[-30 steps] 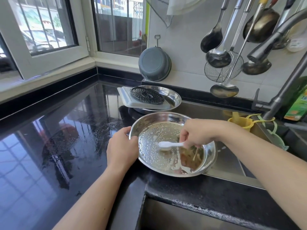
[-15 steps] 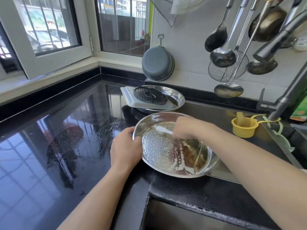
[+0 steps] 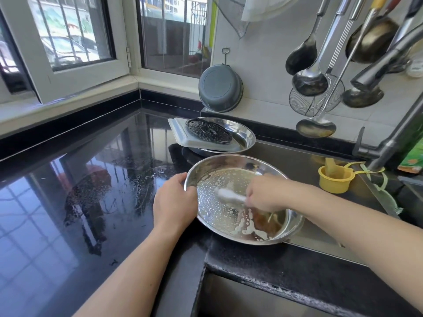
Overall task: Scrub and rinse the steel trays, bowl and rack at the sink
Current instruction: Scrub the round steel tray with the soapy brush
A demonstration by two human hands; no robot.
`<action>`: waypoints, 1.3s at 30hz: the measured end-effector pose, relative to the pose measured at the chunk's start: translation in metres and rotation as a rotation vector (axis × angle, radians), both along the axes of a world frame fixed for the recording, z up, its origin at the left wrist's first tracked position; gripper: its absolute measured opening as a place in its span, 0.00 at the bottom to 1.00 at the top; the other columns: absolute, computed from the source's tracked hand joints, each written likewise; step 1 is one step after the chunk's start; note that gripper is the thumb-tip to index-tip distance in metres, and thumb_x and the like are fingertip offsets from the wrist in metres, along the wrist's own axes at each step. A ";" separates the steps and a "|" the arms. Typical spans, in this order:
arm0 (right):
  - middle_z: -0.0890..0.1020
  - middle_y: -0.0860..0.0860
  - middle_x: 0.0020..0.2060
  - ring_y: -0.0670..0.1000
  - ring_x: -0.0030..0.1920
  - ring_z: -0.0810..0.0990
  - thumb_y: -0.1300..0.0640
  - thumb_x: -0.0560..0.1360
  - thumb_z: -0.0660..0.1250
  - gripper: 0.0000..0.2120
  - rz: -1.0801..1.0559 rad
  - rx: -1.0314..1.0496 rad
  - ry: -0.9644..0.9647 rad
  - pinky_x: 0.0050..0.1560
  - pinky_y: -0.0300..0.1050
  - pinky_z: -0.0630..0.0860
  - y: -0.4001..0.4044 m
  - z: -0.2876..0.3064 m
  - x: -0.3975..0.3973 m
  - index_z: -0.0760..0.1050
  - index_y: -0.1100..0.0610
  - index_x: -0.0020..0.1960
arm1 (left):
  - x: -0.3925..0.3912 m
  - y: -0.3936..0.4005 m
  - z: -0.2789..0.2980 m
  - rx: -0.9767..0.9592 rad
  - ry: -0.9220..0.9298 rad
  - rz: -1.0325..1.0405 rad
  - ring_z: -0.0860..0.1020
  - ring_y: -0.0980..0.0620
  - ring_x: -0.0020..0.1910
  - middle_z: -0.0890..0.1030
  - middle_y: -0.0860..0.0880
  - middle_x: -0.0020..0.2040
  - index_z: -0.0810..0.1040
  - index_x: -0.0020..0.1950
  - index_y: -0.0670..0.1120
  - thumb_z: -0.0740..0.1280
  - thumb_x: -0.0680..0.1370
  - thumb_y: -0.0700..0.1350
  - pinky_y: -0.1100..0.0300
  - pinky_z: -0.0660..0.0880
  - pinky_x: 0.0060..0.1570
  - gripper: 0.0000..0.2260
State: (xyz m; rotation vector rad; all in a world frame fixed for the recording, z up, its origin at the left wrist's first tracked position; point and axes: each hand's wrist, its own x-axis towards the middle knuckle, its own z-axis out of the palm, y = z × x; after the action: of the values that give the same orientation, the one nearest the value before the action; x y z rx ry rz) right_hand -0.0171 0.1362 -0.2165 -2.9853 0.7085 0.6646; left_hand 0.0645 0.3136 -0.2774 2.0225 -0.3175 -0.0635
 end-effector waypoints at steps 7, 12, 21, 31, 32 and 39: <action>0.78 0.52 0.39 0.51 0.33 0.75 0.57 0.77 0.61 0.08 -0.173 -0.229 0.000 0.33 0.43 0.71 -0.044 0.010 -0.009 0.73 0.58 0.41 | -0.003 0.002 0.003 -0.008 0.010 -0.005 0.80 0.47 0.47 0.81 0.59 0.38 0.83 0.46 0.55 0.66 0.77 0.45 0.55 0.71 0.44 0.06; 0.78 0.50 0.40 0.50 0.37 0.74 0.54 0.82 0.61 0.12 -0.057 -0.080 0.122 0.36 0.42 0.71 -0.024 0.014 -0.022 0.79 0.59 0.47 | -0.002 0.002 0.004 0.010 0.036 0.001 0.79 0.49 0.48 0.80 0.61 0.38 0.77 0.37 0.64 0.66 0.76 0.47 0.55 0.71 0.46 0.12; 0.74 0.50 0.36 0.54 0.43 0.75 0.56 0.80 0.63 0.05 -0.181 -0.096 -0.078 0.44 0.47 0.72 -0.045 0.009 -0.015 0.74 0.56 0.46 | 0.003 0.000 -0.006 0.073 -0.035 -0.028 0.76 0.47 0.60 0.79 0.55 0.52 0.80 0.62 0.58 0.65 0.76 0.45 0.51 0.73 0.56 0.16; 0.77 0.50 0.39 0.51 0.36 0.75 0.55 0.80 0.61 0.09 -0.087 -0.104 0.017 0.37 0.45 0.73 -0.022 0.017 -0.031 0.75 0.55 0.42 | -0.001 -0.004 -0.009 0.348 -0.458 -0.328 0.60 0.41 0.80 0.70 0.45 0.76 0.73 0.76 0.46 0.57 0.69 0.39 0.50 0.51 0.79 0.33; 0.77 0.50 0.40 0.51 0.36 0.76 0.55 0.79 0.61 0.07 -0.130 -0.159 -0.061 0.38 0.45 0.74 -0.029 0.018 -0.035 0.75 0.55 0.46 | -0.008 -0.005 -0.004 0.418 -0.452 -0.405 0.57 0.42 0.81 0.67 0.46 0.78 0.70 0.78 0.48 0.57 0.70 0.42 0.52 0.49 0.80 0.34; 0.79 0.51 0.39 0.53 0.37 0.79 0.49 0.81 0.61 0.15 -0.162 -0.147 -0.330 0.34 0.45 0.73 -0.049 0.012 -0.065 0.73 0.51 0.36 | -0.037 -0.002 0.042 0.520 -0.110 -0.474 0.63 0.41 0.79 0.49 0.46 0.83 0.54 0.84 0.54 0.63 0.80 0.53 0.49 0.65 0.73 0.34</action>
State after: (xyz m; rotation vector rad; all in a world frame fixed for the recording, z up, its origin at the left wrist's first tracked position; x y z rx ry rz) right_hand -0.0819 0.0868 -0.2047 -3.0088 0.9923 0.1110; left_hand 0.0275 0.3112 -0.2354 2.4215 -0.9244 -0.3625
